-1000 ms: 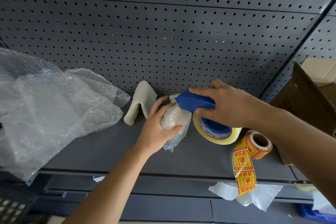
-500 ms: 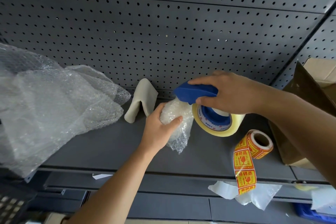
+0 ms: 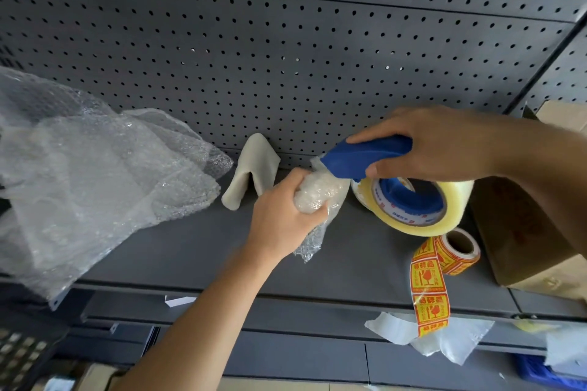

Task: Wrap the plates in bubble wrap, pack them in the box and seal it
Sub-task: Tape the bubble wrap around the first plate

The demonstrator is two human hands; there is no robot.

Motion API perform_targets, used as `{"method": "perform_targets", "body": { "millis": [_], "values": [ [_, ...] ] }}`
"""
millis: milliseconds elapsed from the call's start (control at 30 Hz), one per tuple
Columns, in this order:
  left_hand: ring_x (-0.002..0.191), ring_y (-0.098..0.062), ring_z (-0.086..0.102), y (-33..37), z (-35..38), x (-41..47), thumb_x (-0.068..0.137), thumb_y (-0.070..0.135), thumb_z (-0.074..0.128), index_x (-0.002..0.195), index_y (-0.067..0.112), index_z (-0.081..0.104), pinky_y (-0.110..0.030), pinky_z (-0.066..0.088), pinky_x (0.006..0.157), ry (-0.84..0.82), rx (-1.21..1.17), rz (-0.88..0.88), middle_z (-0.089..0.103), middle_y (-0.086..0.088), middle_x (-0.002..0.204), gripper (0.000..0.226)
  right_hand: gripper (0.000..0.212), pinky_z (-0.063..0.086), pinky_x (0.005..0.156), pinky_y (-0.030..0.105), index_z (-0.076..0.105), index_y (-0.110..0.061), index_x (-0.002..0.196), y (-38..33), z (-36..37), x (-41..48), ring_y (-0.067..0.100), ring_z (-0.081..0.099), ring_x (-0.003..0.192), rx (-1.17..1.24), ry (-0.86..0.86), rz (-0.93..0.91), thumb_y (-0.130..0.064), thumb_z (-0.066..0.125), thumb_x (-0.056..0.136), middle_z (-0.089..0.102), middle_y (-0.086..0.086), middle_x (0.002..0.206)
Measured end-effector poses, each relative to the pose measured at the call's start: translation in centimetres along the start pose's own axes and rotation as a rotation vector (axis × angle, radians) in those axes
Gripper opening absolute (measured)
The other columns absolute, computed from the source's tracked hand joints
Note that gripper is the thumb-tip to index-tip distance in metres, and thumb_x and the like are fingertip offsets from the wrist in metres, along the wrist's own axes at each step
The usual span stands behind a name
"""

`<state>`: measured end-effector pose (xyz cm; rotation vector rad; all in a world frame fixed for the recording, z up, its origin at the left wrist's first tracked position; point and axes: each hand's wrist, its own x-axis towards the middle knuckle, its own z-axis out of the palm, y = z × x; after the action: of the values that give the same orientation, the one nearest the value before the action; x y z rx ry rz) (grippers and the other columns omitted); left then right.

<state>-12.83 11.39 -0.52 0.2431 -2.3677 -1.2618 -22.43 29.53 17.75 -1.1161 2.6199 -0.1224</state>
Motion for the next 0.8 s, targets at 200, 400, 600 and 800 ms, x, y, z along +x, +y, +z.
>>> {"method": "perform_targets", "body": {
  "millis": [200, 400, 600, 800],
  "values": [
    [0.080, -0.009, 0.064, 0.0, 0.0, -0.4, 0.071, 0.037, 0.072, 0.108, 0.031, 0.062, -0.040, 0.057, 0.065, 0.084, 0.164, 0.237, 0.072, 0.013, 0.095, 0.039, 0.040, 0.042, 0.076, 0.016, 0.055, -0.062, 0.125, -0.2, -1.7, 0.3, -0.004, 0.059, 0.090, 0.006, -0.146, -0.023, -0.047, 0.067, 0.089, 0.056, -0.032, 0.095],
    [0.091, -0.011, 0.069, -0.5, 0.4, -0.6, 0.072, 0.025, 0.084, 0.108, 0.025, 0.066, -0.031, 0.053, 0.051, 0.093, 0.233, 0.361, 0.051, 0.013, 0.149, 0.041, 0.036, 0.045, 0.077, 0.017, 0.057, -0.064, 0.120, -1.0, -1.9, 0.1, -0.002, 0.060, 0.090, -0.050, -0.209, -0.047, -0.048, 0.067, 0.090, 0.060, -0.029, 0.102],
    [0.085, -0.004, 0.060, 0.0, 0.2, -1.2, 0.075, 0.036, 0.071, 0.115, 0.040, 0.052, -0.033, 0.056, 0.068, 0.045, 0.155, 0.231, 0.070, 0.019, 0.106, 0.045, 0.039, 0.049, 0.079, 0.020, 0.053, -0.066, 0.122, -0.8, -1.5, 0.0, -0.004, 0.063, 0.088, -0.013, -0.204, -0.043, -0.051, 0.066, 0.088, 0.063, -0.030, 0.102],
    [0.085, -0.014, 0.067, 0.3, 0.1, -0.9, 0.076, 0.049, 0.071, 0.108, 0.031, 0.058, -0.041, 0.056, 0.078, 0.080, -0.151, -0.001, 0.070, 0.011, 0.090, 0.039, 0.045, 0.043, 0.075, 0.013, 0.046, -0.069, 0.127, -0.3, -1.3, -0.8, -0.017, 0.060, 0.087, 0.083, -0.098, -0.028, -0.061, 0.061, 0.085, 0.059, -0.045, 0.097]
  ]
}}
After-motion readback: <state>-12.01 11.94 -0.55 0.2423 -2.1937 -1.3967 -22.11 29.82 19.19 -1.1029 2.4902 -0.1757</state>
